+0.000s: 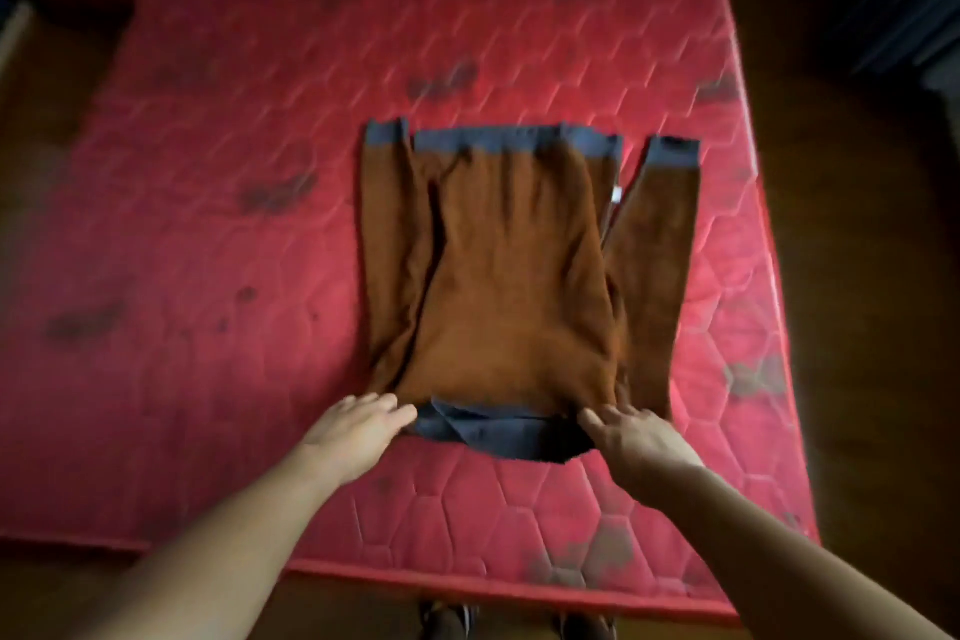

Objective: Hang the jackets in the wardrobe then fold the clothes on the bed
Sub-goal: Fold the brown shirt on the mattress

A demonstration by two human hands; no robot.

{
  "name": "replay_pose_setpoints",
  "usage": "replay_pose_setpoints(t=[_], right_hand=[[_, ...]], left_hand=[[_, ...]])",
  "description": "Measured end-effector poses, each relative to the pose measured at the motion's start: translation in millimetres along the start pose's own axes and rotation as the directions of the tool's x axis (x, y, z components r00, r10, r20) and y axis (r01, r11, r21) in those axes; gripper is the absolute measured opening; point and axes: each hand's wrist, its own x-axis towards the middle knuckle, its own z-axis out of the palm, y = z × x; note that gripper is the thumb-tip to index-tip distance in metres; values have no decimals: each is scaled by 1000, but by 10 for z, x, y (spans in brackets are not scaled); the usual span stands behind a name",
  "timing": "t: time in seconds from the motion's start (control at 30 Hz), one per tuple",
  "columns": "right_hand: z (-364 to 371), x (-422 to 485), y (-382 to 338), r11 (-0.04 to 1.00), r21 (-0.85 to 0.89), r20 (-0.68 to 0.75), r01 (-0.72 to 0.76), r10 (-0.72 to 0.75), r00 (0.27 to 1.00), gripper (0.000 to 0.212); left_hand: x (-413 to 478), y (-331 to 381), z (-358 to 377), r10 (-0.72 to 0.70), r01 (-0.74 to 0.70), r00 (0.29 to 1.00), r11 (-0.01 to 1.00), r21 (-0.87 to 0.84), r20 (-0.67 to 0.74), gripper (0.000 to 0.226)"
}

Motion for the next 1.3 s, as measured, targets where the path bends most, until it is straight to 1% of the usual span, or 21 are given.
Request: replay_pose_setpoints(t=[0.1,0.2,0.3,0.4,0.47,0.5,0.53,0.57,0.6,0.63,0.67,0.73,0.8,0.87,0.93,1.0,1.03,1.07,1.17,1.23,1.3], right_hand=[[848,-28,-193,1000,-6,191,11,-10,982,42],[1331,-12,-272,1000,-26,223,9,-3,975,44],[1514,66,-251,999,-39,276,16,-5,961,43],[1563,97,-210,998,-48,331,49,-30,943,44],[1552,124,-175,999,18,369,48,-52,928,39],[1501,155,-146,996,89,370,15,-47,928,34],[1428,208,-102,984,175,345,-43,-20,938,31],[1341,287,-39,963,252,271,-95,24,962,30],[1247,395,46,944,306,146,-120,78,986,28],[1137,536,155,932,339,2,-128,135,991,25],[1020,694,275,925,357,-120,-131,185,975,24],[763,1059,509,929,330,-259,-169,261,930,33],[517,1433,751,933,280,-312,-227,312,897,45],[313,1761,1016,919,289,-333,-269,360,871,53],[176,2017,1282,911,285,-346,-297,387,855,55],[105,2245,1499,919,247,-351,-306,379,856,51],[83,2366,1576,927,225,-347,-300,364,864,47],[61,2487,1643,936,202,-340,-287,342,876,43],[-6,2862,1776,960,170,-346,-225,271,898,43],[-22,3084,1785,968,184,-391,-172,233,890,48],[19,3264,1727,966,210,-422,-154,231,876,49]], left_hand=[[73,275,814,2,-13,990,997,79,142,35],[138,471,1321,-17,-2,986,994,113,166,38],[204,534,1530,-29,-2,976,990,140,218,37],[273,528,1567,-11,-20,963,993,114,267,33],[328,483,1481,54,-70,955,997,45,292,28],[361,448,1413,80,-79,962,997,-14,263,27],[403,402,1331,92,-79,977,994,-76,192,27],[473,347,1249,92,-81,992,989,-125,85,27],[574,283,1167,78,-80,997,986,-146,-23,29],[704,215,1077,49,-66,993,987,-150,-111,32],[863,153,975,14,-40,985,988,-149,-175,36],[1233,50,764,-55,11,964,986,-165,-260,45],[1639,-52,567,-105,37,932,980,-197,-346,55],[2029,-190,381,-219,94,889,947,-309,-402,66],[2357,-376,220,-416,215,837,847,-487,-354,74],[2636,-578,120,-537,308,789,766,-564,-298,74],[2760,-667,93,-541,309,780,769,-559,-313,72],[2885,-741,75,-508,278,789,797,-537,-346,69],[3249,-891,26,-329,117,859,872,-475,-392,65],[3446,-941,-17,-289,67,878,864,-500,-382,67],[3591,-965,-39,-272,58,890,863,-502,-365,68]])
